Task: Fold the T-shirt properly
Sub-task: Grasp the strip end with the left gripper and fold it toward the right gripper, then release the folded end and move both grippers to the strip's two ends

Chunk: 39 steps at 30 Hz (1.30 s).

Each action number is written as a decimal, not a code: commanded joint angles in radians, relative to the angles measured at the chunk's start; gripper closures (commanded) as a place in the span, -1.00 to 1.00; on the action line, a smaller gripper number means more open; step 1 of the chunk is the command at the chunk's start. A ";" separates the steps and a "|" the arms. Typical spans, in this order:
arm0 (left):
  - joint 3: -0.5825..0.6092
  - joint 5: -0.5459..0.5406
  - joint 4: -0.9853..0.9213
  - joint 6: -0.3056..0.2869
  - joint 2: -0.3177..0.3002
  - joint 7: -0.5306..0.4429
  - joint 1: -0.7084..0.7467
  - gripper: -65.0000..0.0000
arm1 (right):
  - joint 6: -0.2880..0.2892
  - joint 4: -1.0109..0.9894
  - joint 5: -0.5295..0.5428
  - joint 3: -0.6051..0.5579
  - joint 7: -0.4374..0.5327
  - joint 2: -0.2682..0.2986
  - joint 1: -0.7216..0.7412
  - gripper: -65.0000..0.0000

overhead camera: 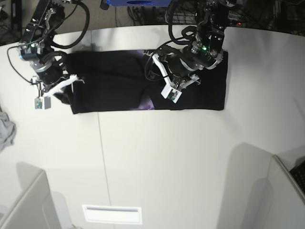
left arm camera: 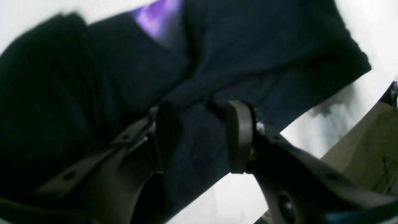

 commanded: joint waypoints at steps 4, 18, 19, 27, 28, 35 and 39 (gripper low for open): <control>-0.078 -0.008 0.035 0.000 -0.003 -0.012 0.020 0.18 | -0.002 0.015 0.012 0.005 0.022 0.007 0.003 1.00; -0.912 -0.332 0.003 -0.008 -0.120 -0.015 0.090 1.00 | 0.004 -0.234 0.355 0.214 -0.240 0.019 0.123 -0.24; -0.946 -0.346 -0.011 -0.009 -0.146 -0.016 0.096 1.00 | 0.004 -0.269 0.365 0.225 -0.242 0.038 0.132 -0.23; -1.100 -0.349 -0.179 -0.197 -0.215 -0.018 0.098 1.00 | 0.004 -0.467 0.368 0.194 -0.240 0.107 0.169 -0.16; -1.098 -0.349 -0.203 -0.201 -0.218 -0.019 0.098 1.00 | 0.004 -0.474 0.368 0.186 -0.240 0.108 0.169 -0.16; -0.963 -0.177 -0.269 -0.204 -0.212 -0.217 0.106 1.00 | 0.005 -0.484 0.368 0.100 -0.240 0.104 0.150 -0.17; -0.903 -0.157 -0.343 -0.206 -0.212 -0.257 0.113 1.00 | 0.005 -0.484 0.362 0.064 -0.240 0.105 0.138 -0.16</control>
